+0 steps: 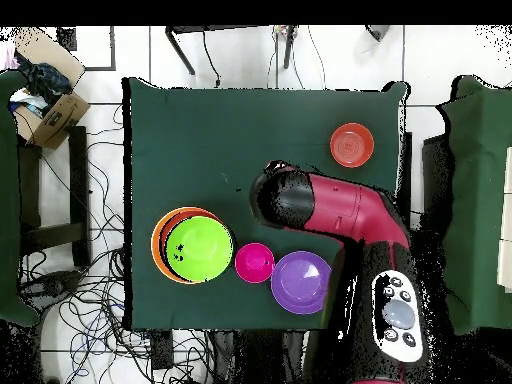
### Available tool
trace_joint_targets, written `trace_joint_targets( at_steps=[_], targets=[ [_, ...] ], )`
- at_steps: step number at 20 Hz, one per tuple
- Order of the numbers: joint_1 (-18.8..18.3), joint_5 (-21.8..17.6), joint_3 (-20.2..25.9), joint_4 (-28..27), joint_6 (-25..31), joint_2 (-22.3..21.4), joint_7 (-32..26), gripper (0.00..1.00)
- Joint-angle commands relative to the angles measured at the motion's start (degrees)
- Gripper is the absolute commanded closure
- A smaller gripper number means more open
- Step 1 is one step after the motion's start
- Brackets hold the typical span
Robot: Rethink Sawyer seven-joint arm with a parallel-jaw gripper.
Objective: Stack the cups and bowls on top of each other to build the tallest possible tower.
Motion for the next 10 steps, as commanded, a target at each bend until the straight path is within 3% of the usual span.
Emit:
trace_joint_targets(
  at_steps=[1,10],
  targets=[
    [-2.53,-0.65,2.07,2.59,4.96,-0.94,0.26,0.00],
    [-3.61,0.06,-0.40,9.38,1.42,-1.82,4.73,0.00]
  ],
)
